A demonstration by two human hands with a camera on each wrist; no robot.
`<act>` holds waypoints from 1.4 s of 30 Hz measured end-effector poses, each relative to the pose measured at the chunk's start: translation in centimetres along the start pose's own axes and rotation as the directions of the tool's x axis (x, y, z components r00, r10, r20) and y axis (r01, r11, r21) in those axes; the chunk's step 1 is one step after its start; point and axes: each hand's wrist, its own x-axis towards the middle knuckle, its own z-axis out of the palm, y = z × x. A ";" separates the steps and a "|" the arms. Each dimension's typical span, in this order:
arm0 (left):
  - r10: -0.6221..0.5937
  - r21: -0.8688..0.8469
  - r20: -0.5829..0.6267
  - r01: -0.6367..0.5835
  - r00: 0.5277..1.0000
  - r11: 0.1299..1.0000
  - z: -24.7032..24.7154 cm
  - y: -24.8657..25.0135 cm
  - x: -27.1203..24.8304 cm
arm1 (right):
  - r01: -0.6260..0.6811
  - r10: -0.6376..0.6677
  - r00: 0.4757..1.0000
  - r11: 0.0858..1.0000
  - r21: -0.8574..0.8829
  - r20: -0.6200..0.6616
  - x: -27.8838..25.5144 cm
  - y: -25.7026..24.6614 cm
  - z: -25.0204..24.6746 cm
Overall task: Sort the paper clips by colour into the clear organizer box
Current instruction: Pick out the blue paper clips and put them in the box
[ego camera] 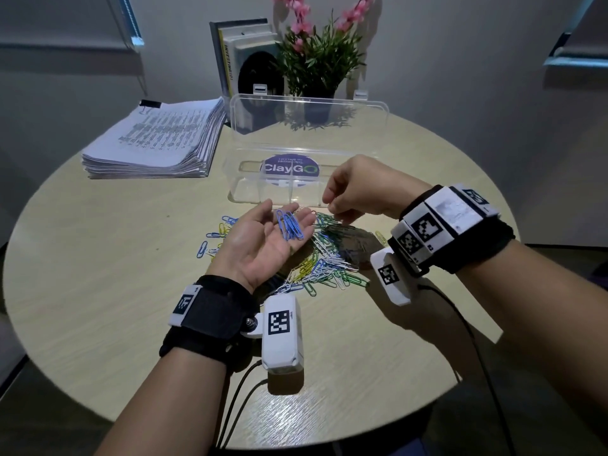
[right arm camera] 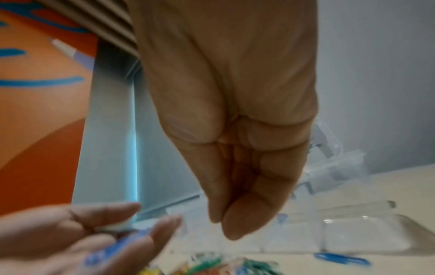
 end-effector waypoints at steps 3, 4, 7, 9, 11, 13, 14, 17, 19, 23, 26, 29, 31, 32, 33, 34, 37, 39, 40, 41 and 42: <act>0.022 -0.030 -0.007 -0.023 1.000 0.999 -0.6 0.5 -0.1 | -0.052 0.062 0.998 0.960 -0.276 0.026 0.1 1.2 0.3; 0.027 -0.038 -0.006 -0.027 1.000 0.999 -0.7 0.5 -0.1 | -0.053 0.071 0.996 0.941 -0.334 0.044 0.1 1.4 0.6; 0.033 -0.023 -0.020 -0.033 0.999 0.999 -0.6 0.3 -0.2 | -0.045 0.077 0.995 0.906 -0.421 0.060 0.1 1.8 1.6; 0.042 -0.005 -0.036 -0.042 0.998 0.999 -0.5 0.2 -0.3 | -0.043 0.072 0.996 0.881 -0.472 0.044 0.3 1.7 2.0; 0.061 0.000 -0.049 -0.061 0.997 0.998 -0.4 0.1 -0.4 | -0.043 0.076 0.996 0.860 -0.509 0.043 0.5 1.5 2.0; 0.090 0.007 -0.050 -0.089 0.995 0.996 -0.4 0.1 -0.3 | -0.052 0.093 0.994 0.862 -0.504 0.057 0.4 1.4 1.6; 0.102 0.015 -0.049 -0.101 0.994 0.995 -0.4 0.0 -0.3 | -0.058 0.103 0.992 0.877 -0.477 0.068 0.4 1.4 1.2; 0.120 0.029 -0.042 -0.119 0.992 0.992 -0.3 -0.1 -0.3 | -0.079 0.124 0.987 0.933 -0.352 0.107 0.2 1.4 0.2; 0.117 0.017 -0.042 -0.117 0.992 0.993 -0.2 -0.1 -0.3 | -0.074 0.112 0.988 0.942 -0.326 0.101 0.2 1.4 -0.4; 0.106 -0.003 -0.025 -0.106 0.994 0.994 -0.1 -0.1 -0.5 | -0.107 0.132 0.989 0.944 -0.313 0.061 0.5 1.6 -1.1; 0.097 -0.013 -0.018 -0.097 0.995 0.995 -0.2 -0.1 -0.5 | -0.151 0.163 0.987 0.946 -0.286 0.018 1.1 1.5 -0.9; 0.088 -0.007 -0.023 -0.088 0.996 0.996 -0.3 0.0 -0.3 | -0.155 0.156 0.988 0.948 -0.279 -0.022 2.2 1.3 -0.2; 0.097 0.006 -0.038 -0.097 0.995 0.995 -0.4 0.1 -0.2 | -0.148 0.148 0.989 0.924 -0.353 -0.025 2.9 0.9 0.4; 0.100 0.011 -0.051 -0.099 0.994 0.995 -0.5 0.2 -0.1 | -0.141 0.142 0.990 0.909 -0.393 -0.026 3.1 0.7 0.7; 0.100 0.009 -0.064 -0.100 0.993 0.995 -0.6 0.3 0.0 | -0.130 0.132 0.991 0.891 -0.435 -0.024 3.3 0.5 1.0; 0.098 0.002 -0.074 -0.098 0.992 0.995 -0.7 0.4 0.1 | -0.113 0.115 0.993 0.868 -0.484 -0.025 3.5 0.3 1.4; 0.086 -0.028 -0.084 -0.089 0.993 0.996 -0.8 0.7 0.3 | -0.066 0.069 0.997 0.798 -0.599 -0.017 3.9 -0.3 2.1; 0.081 -0.038 -0.079 -0.084 0.994 0.996 -0.9 0.7 0.3 | -0.052 0.052 0.998 0.780 -0.624 -0.018 4.4 -0.5 2.5; 0.079 -0.043 -0.077 -0.083 0.994 0.996 -0.9 0.7 0.3 | -0.054 0.051 0.998 0.773 -0.632 -0.023 4.5 -0.6 2.6; 0.079 -0.046 -0.074 -0.083 0.994 0.996 -0.9 0.6 0.4 | -0.056 0.049 0.998 0.770 -0.636 -0.029 4.6 -0.6 2.7; 0.081 -0.046 -0.070 -0.084 0.994 0.995 -1.0 0.7 0.4 | -0.052 0.045 0.999 0.767 -0.640 -0.028 4.6 -0.7 2.8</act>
